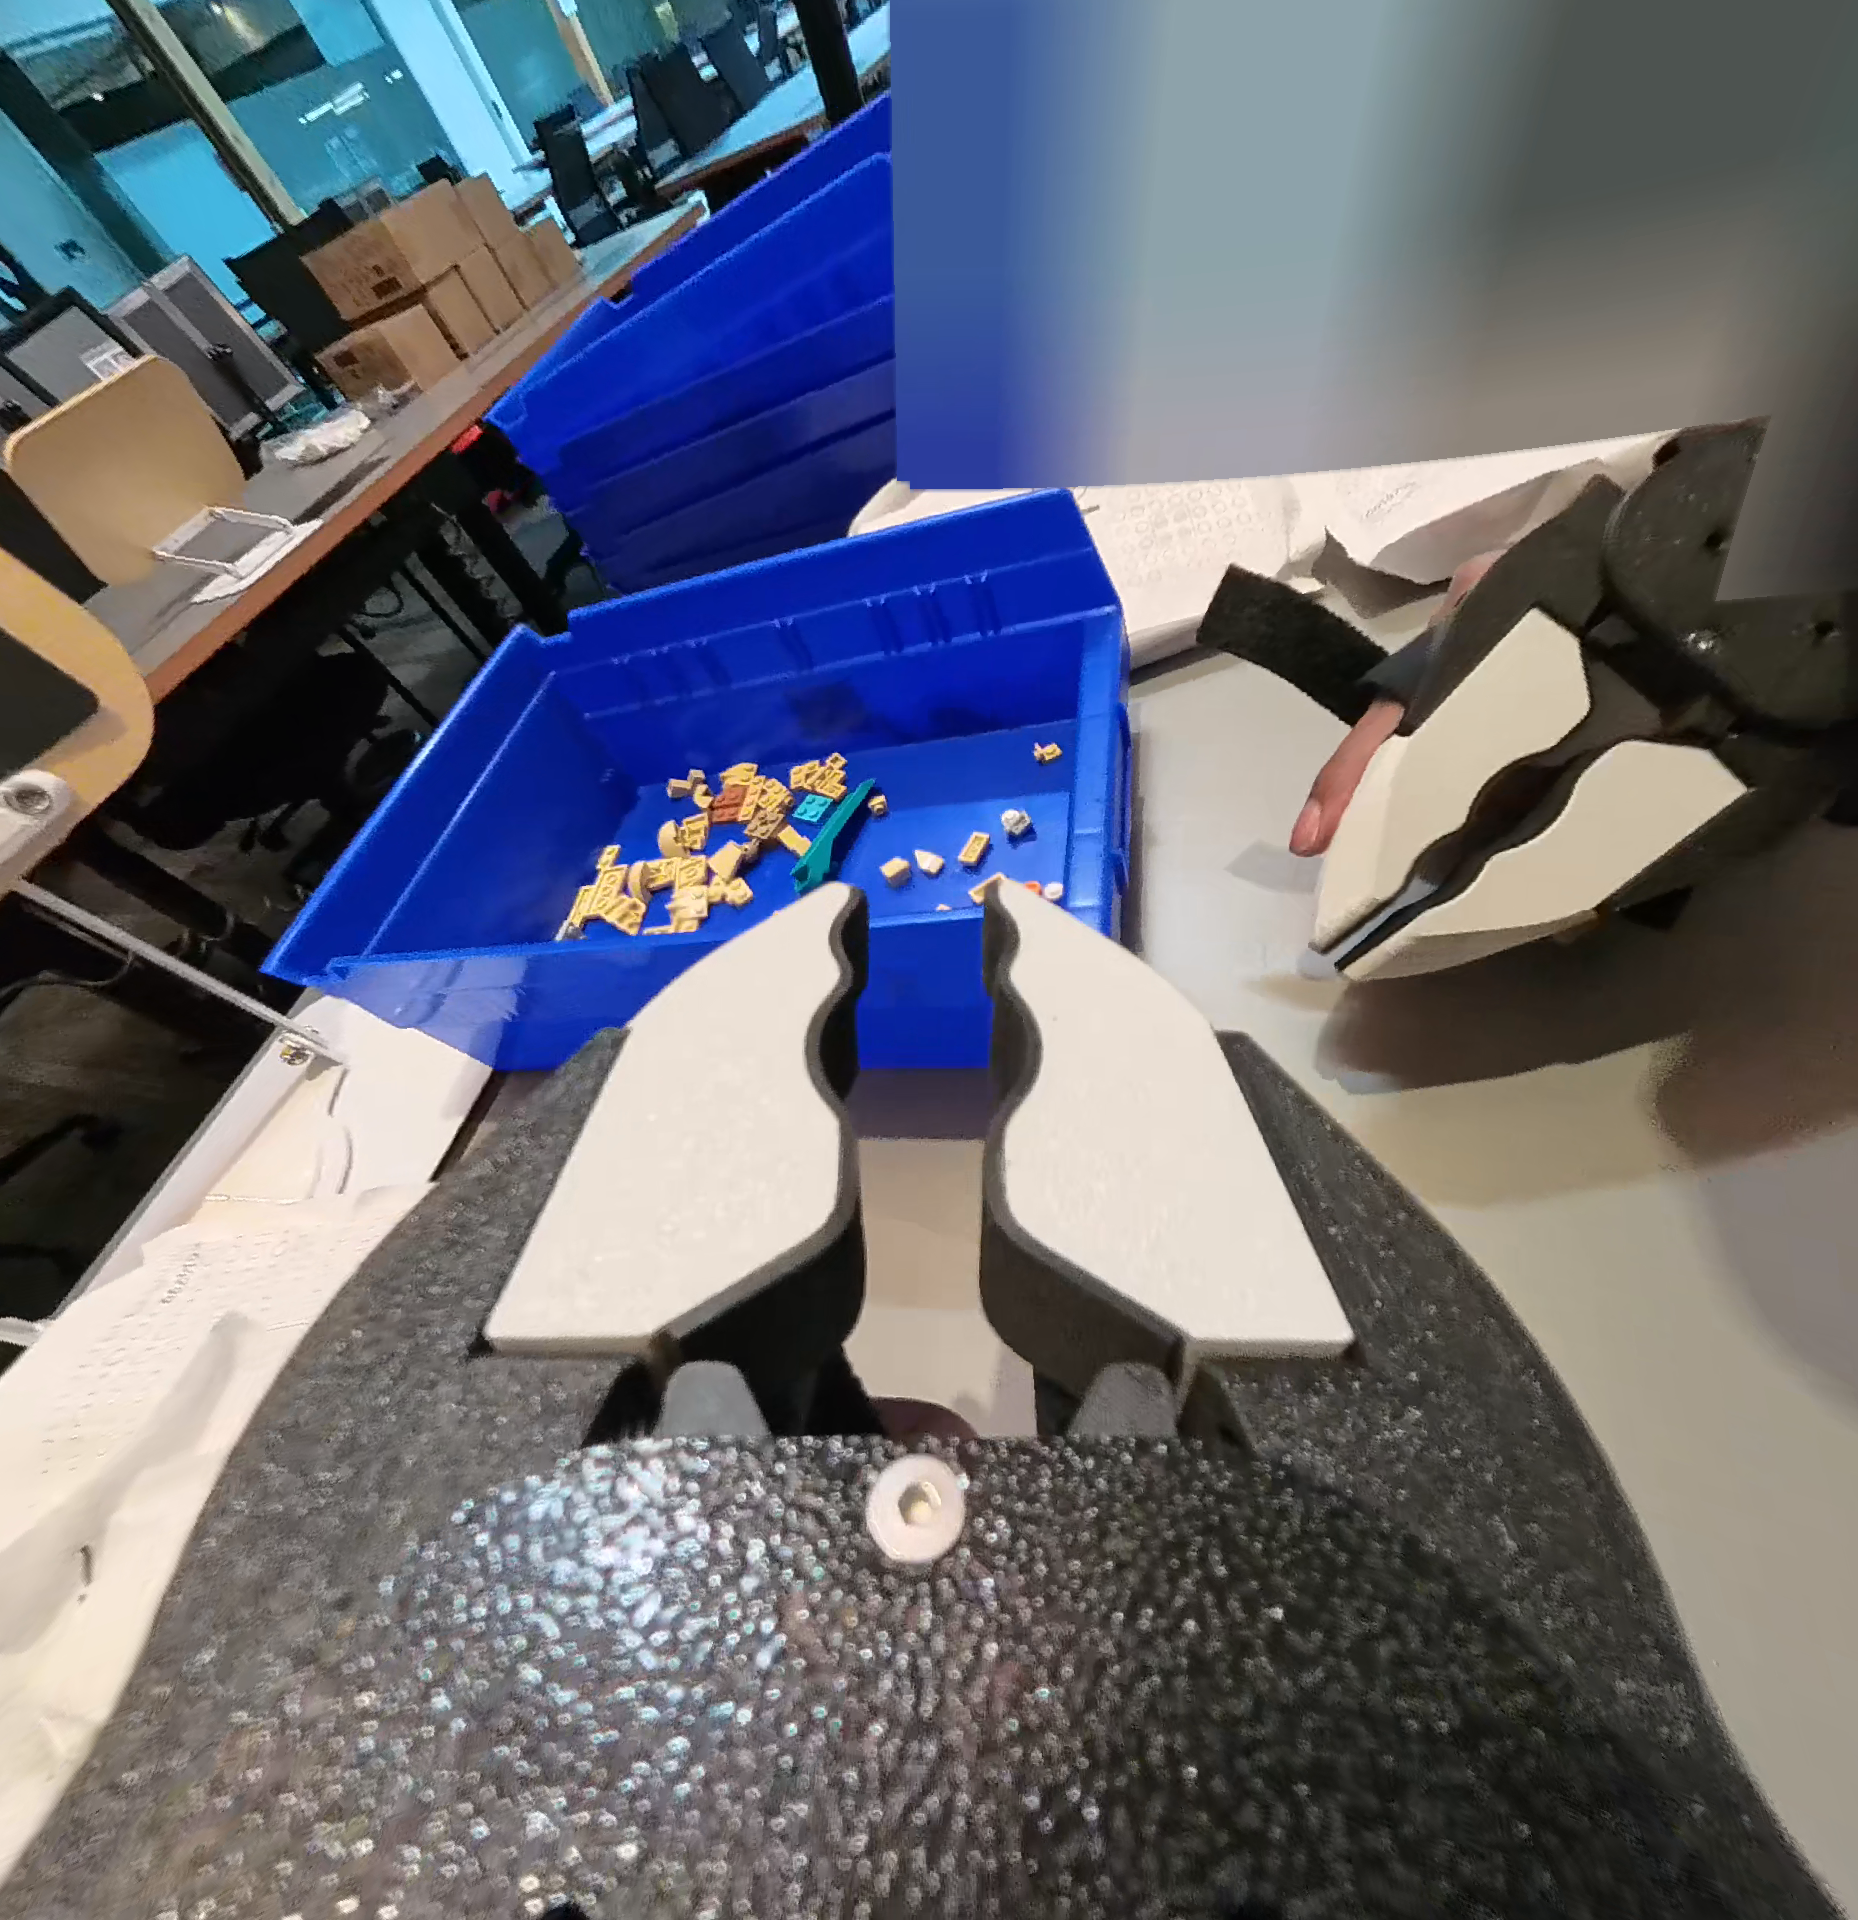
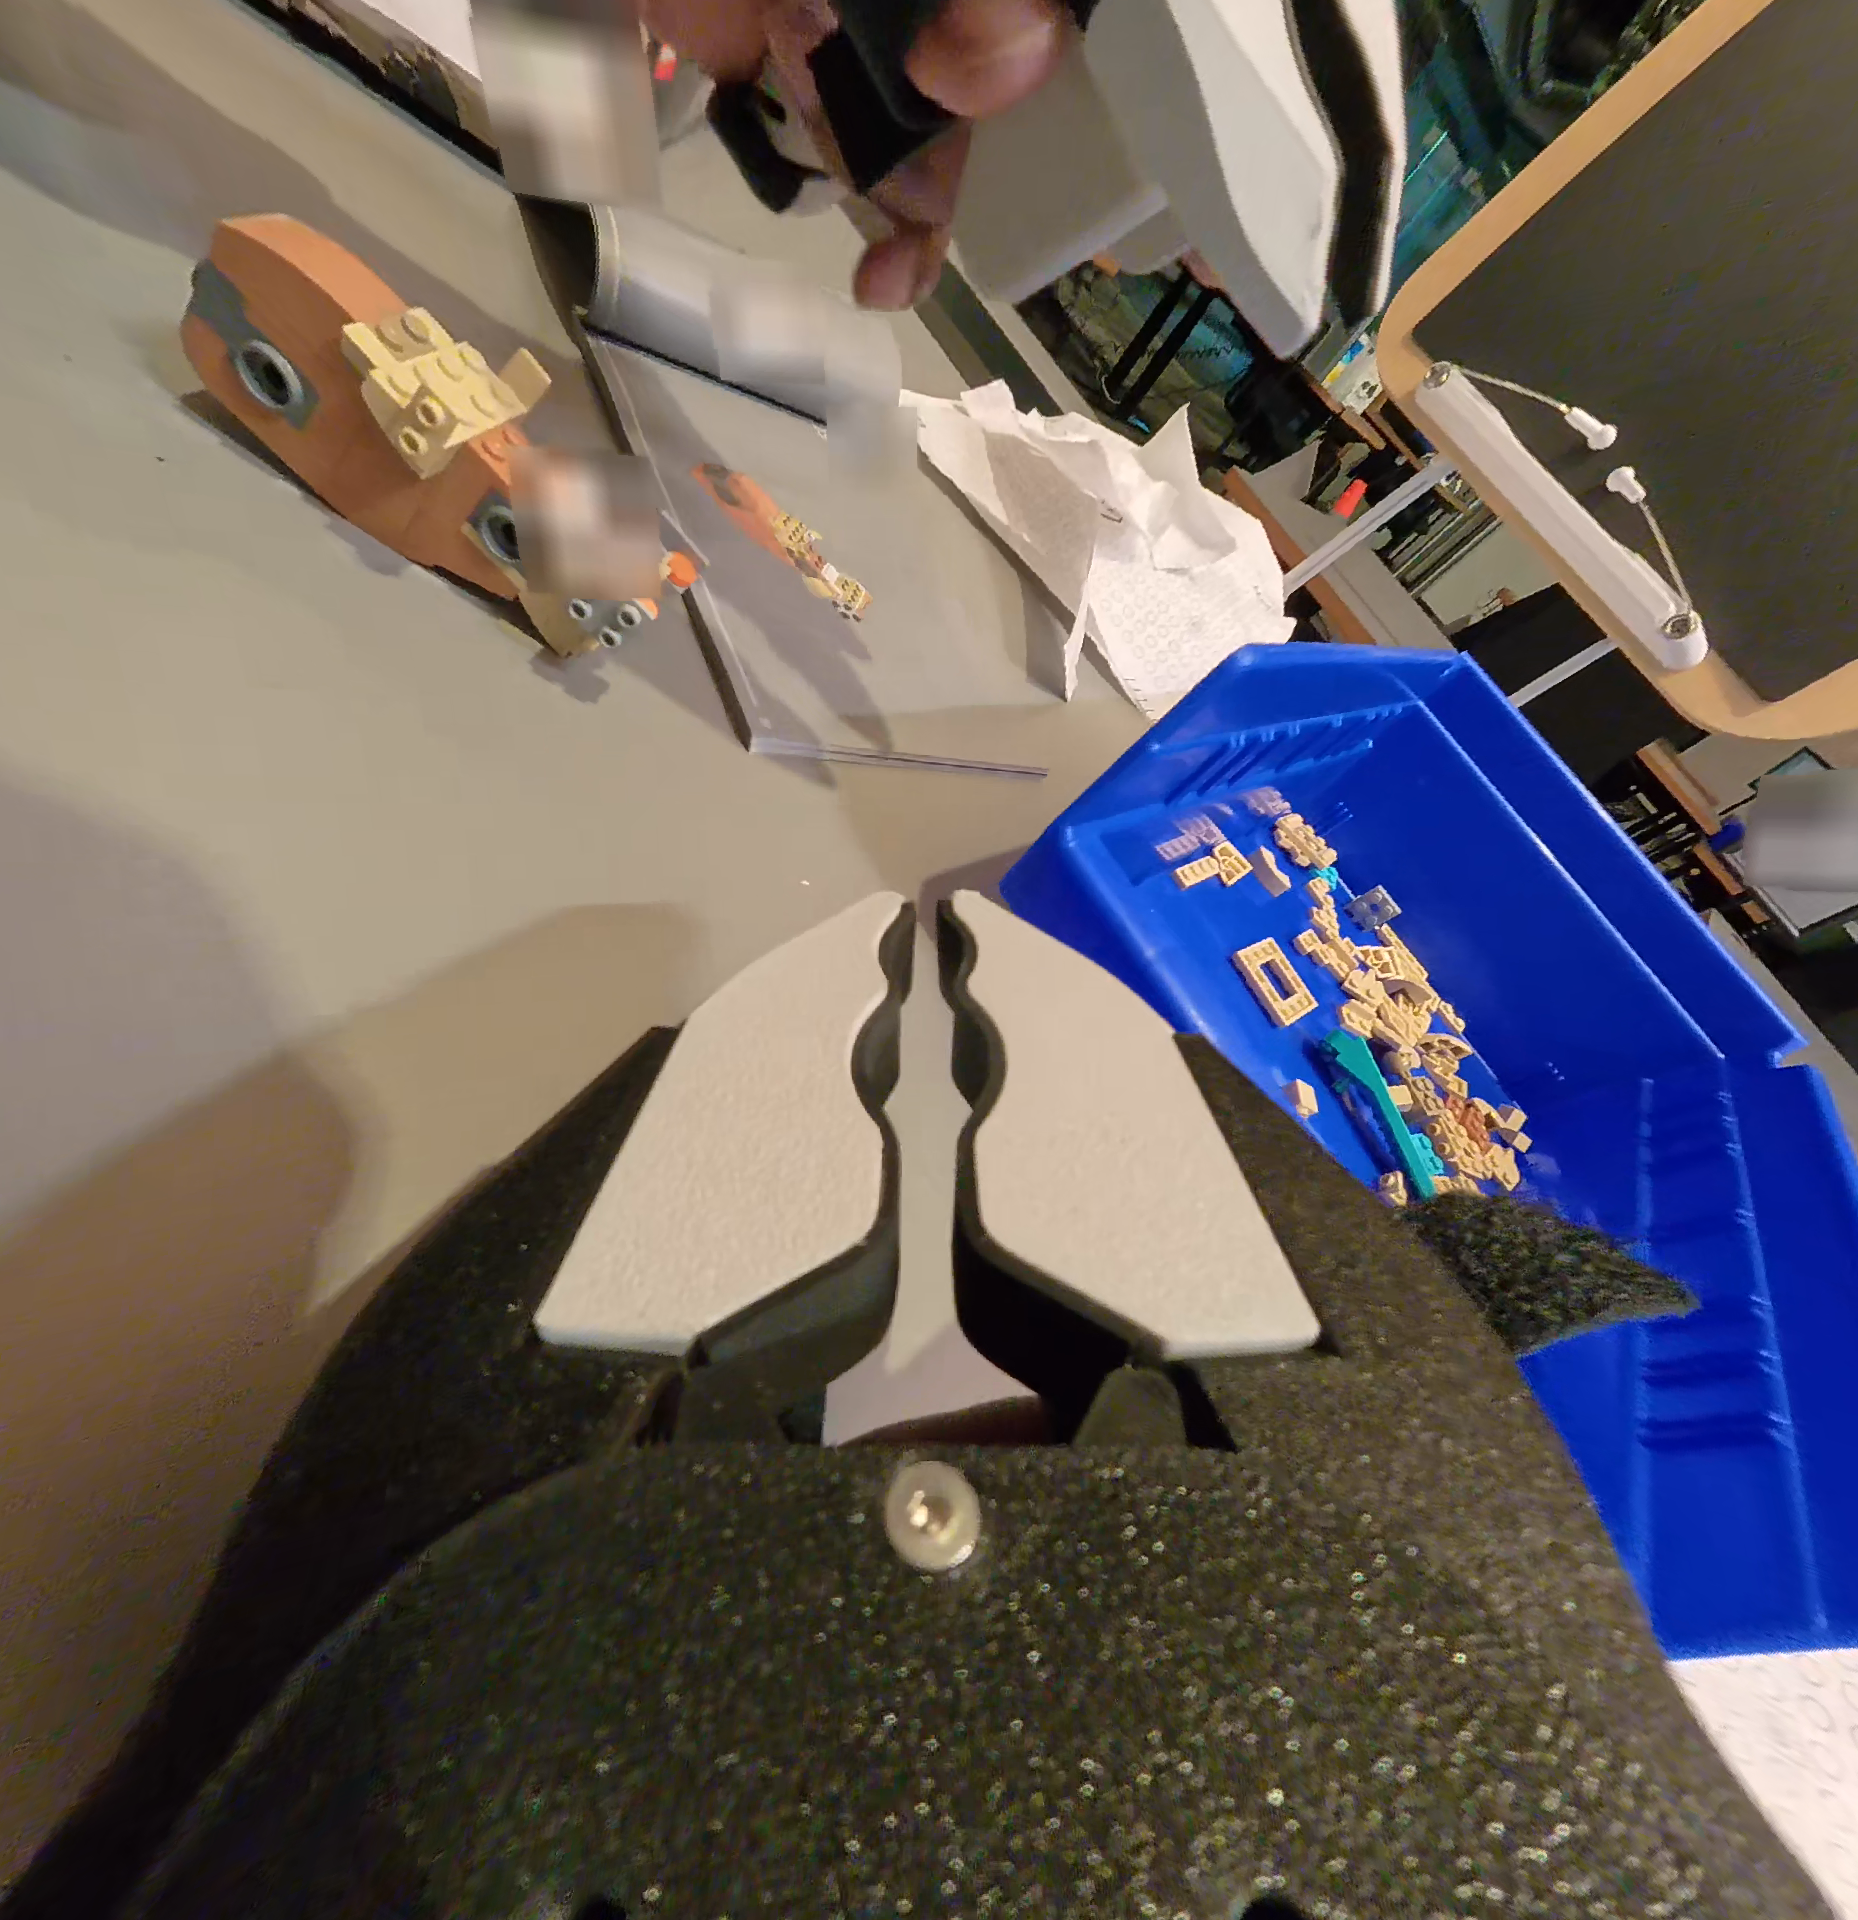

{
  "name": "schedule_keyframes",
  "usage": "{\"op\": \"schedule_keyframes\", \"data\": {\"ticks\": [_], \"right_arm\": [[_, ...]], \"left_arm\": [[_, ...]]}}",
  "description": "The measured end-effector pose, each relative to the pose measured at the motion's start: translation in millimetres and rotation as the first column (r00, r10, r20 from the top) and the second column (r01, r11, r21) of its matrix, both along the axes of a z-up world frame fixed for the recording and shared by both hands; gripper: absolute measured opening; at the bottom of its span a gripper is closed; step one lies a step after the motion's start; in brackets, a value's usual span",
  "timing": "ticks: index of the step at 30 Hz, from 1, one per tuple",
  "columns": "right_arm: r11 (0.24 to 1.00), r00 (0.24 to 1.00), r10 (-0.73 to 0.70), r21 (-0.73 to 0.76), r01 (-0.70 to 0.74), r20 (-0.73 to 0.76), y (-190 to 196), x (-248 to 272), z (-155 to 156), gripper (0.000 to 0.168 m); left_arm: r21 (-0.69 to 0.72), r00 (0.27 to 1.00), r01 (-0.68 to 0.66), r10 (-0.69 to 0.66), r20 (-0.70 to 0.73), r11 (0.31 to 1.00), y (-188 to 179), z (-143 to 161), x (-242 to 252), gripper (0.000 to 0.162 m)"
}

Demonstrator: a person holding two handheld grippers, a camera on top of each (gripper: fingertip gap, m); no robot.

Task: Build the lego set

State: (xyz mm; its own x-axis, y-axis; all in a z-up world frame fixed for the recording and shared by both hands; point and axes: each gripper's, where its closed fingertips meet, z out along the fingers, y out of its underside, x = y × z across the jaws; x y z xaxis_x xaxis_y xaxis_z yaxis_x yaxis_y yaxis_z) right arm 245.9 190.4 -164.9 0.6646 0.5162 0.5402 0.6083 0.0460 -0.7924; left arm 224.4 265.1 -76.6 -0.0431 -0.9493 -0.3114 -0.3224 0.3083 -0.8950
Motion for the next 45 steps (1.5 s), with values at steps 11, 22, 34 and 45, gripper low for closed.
{"op": "schedule_keyframes", "data": {"ticks": [11,22,34,45], "right_arm": [[1.0,1.0,0.012,-0.011,-0.012,-0.007,-1,-1,-1,0.001],[1.0,1.0,0.012,-0.017,-0.012,-0.008,-1,-1,-1,0.0],[1.0,1.0,0.019,-0.019,-0.019,0.006,-2,-2,-3,0.0],[0.999,0.999,0.03,-0.016,-0.03,0.023,-4,-3,-4,0.0]], "left_arm": [[-0.1,0.999,0.017,-0.019,-0.026,0.995,-5,-9,3,0.017],[-0.116,0.998,0.027,-0.033,-0.053,0.993,-9,-15,4,0.017],[-0.031,0.998,-0.006,0.004,-0.067,1.0,1,-2,10,0.017],[0.038,0.999,-0.044,0.044,-0.02,0.998,7,36,16,0.018]]}}
